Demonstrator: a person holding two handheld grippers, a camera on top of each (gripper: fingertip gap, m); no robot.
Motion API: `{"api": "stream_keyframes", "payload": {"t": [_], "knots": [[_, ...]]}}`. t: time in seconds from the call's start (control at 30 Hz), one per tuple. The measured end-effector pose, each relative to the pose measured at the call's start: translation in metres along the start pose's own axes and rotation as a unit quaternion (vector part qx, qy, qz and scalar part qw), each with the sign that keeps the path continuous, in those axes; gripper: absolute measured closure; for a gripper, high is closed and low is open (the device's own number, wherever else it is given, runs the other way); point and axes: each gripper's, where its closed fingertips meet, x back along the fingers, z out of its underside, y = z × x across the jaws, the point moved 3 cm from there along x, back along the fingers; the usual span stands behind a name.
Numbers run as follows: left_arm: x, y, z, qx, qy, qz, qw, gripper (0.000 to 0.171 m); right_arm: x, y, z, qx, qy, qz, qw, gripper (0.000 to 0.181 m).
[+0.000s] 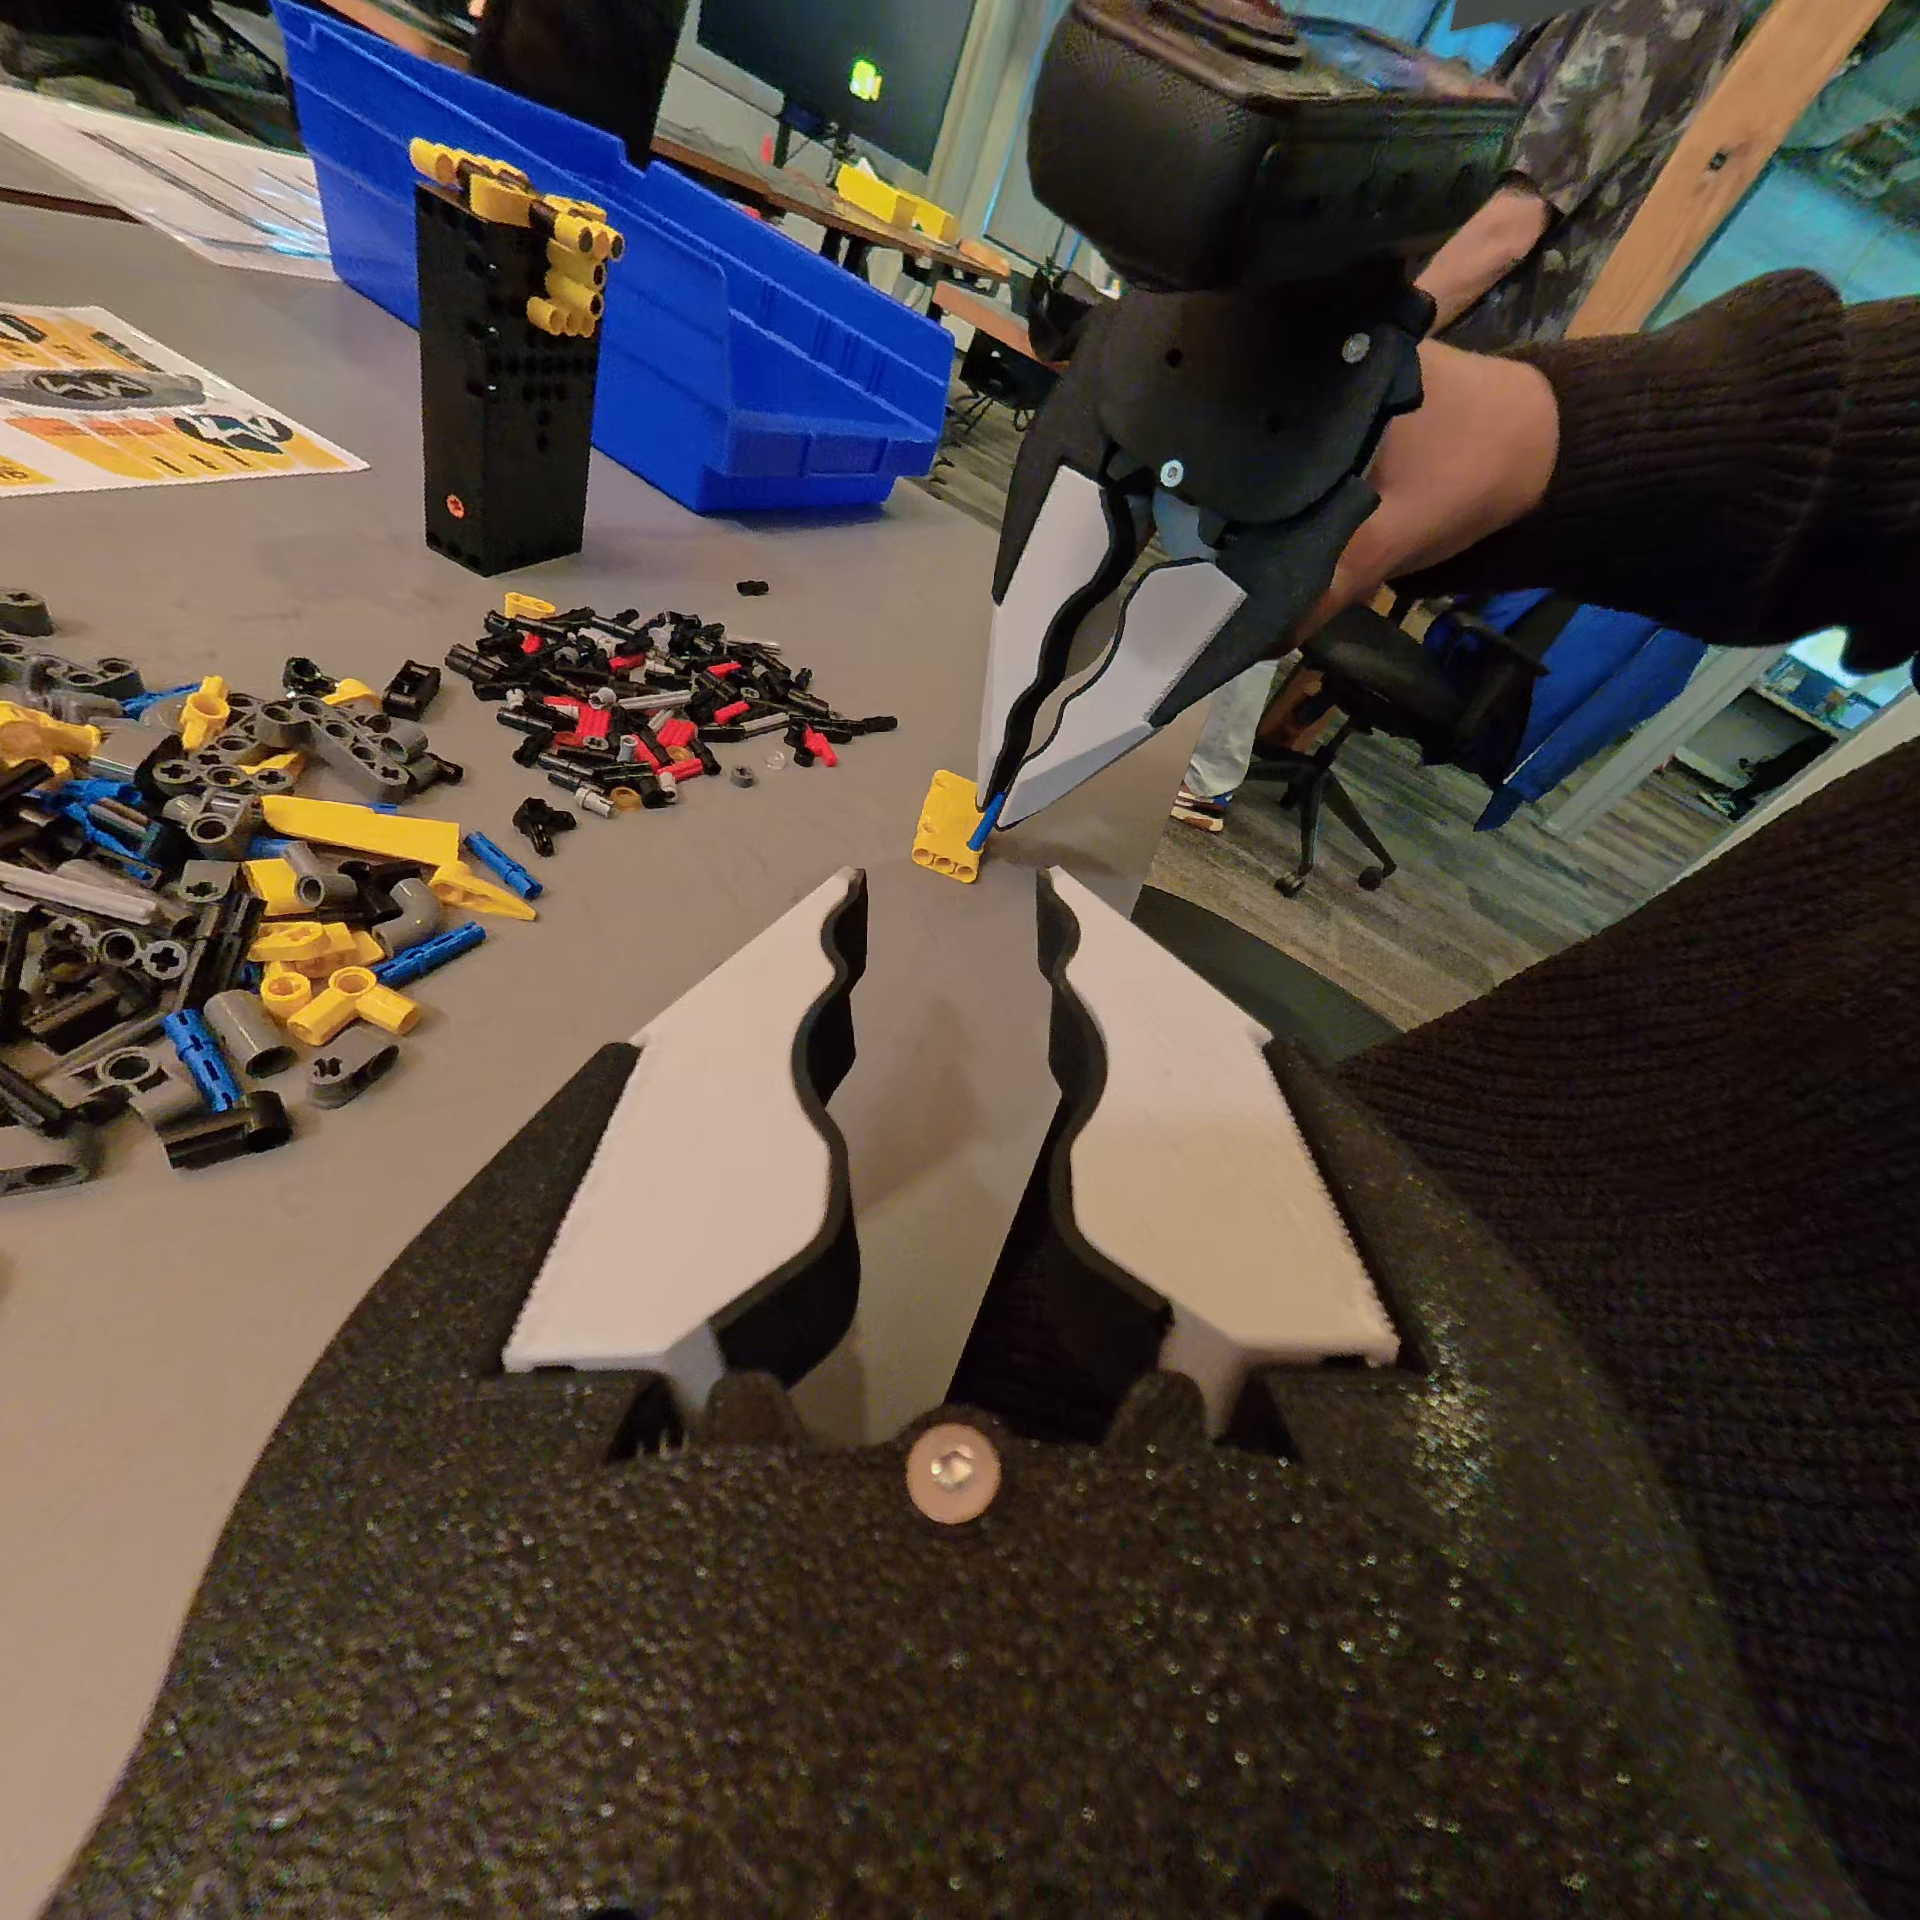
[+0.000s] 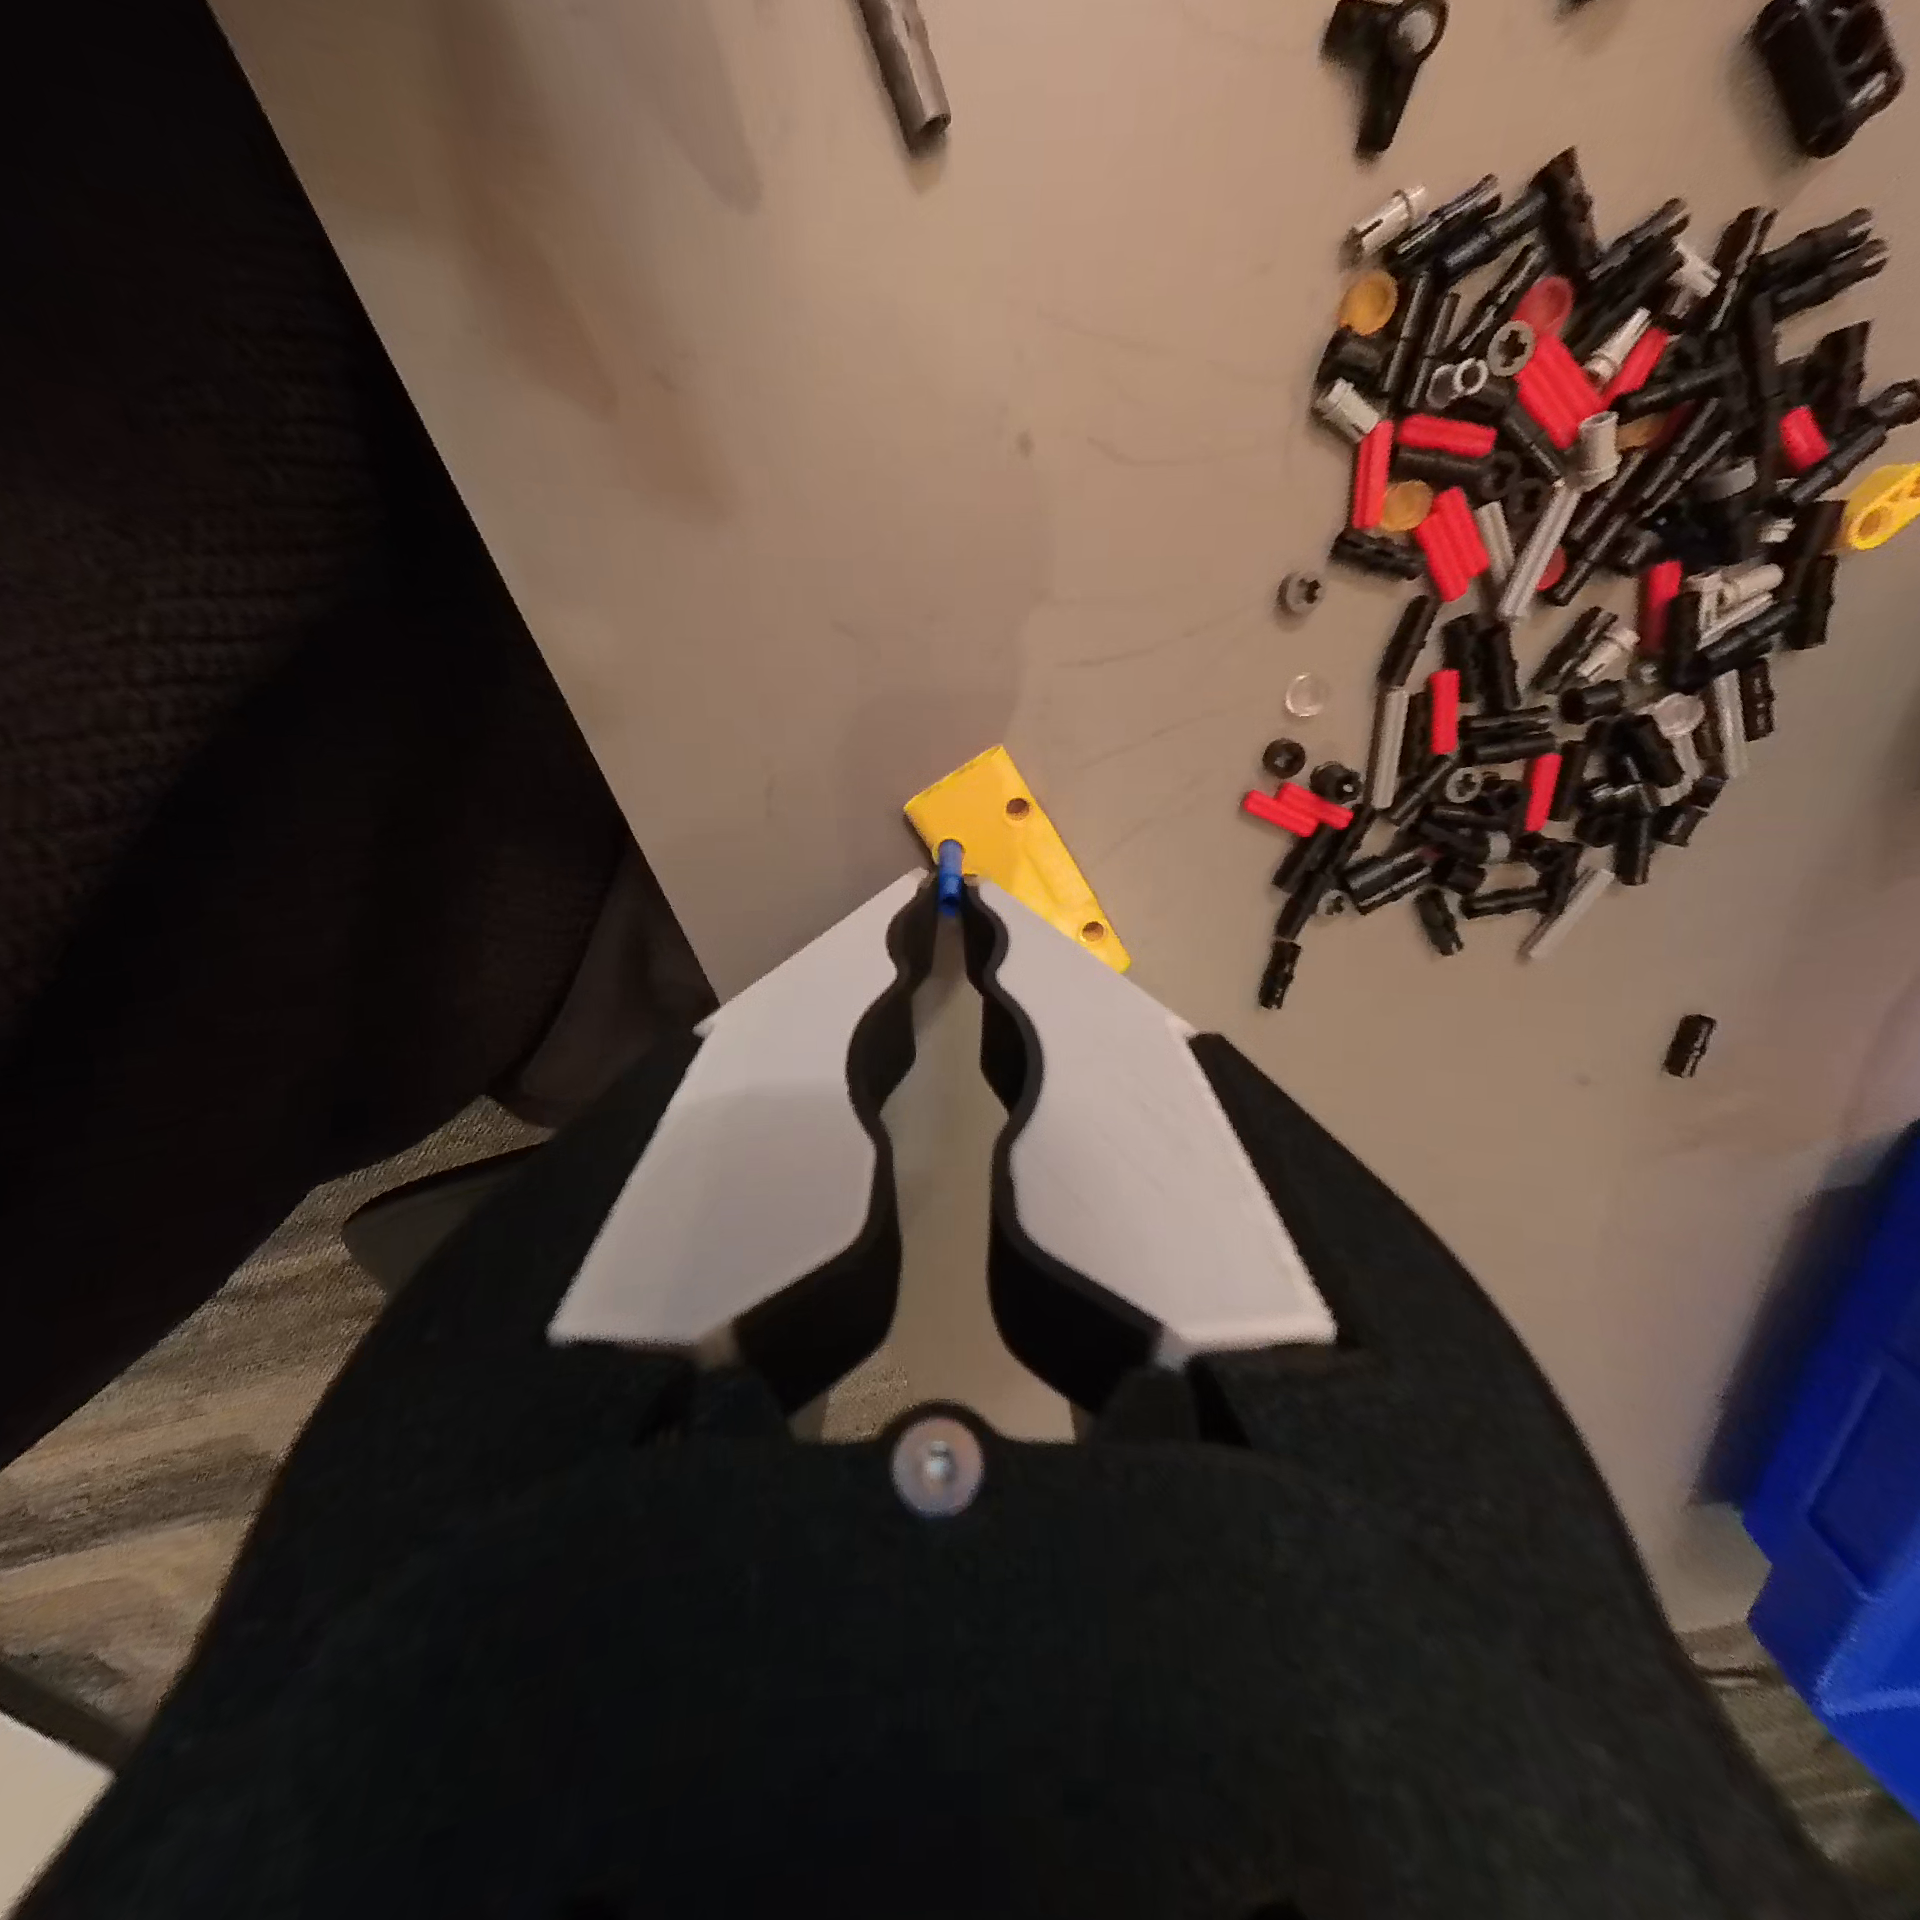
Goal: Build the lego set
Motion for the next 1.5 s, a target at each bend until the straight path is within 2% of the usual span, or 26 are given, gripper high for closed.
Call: {"api": "stream_keyframes", "payload": {"t": [0.27, 0.8, 1.23, 1.33, 1.5], "knots": [[0.001, 0.001, 0.000, 0.004, -0.001, 0.000, 1.000, 0.139, 0.000, 0.000, -0.006, 0.045, 0.054, 0.014, 0.997, 0.178], [0.003, 0.001, -0.001, 0.011, -0.006, 0.003, 1.000, 0.139, -0.001, 0.000, -0.009, 0.076, 0.086, 0.010, 0.993, 0.178], [0.003, 0.001, -0.001, 0.013, -0.006, 0.003, 1.000, 0.139, -0.006, 0.001, -0.010, 0.076, 0.075, 0.005, 0.994, 0.178], [0.003, 0.001, -0.001, 0.013, -0.005, 0.003, 1.000, 0.139, -0.014, 0.004, -0.002, 0.079, 0.090, -0.005, 0.993, 0.176], [0.003, 0.002, -0.002, 0.020, -0.007, 0.007, 1.000, 0.139, -0.012, 0.002, 0.000, 0.062, 0.035, -0.005, 0.997, 0.177]]}}
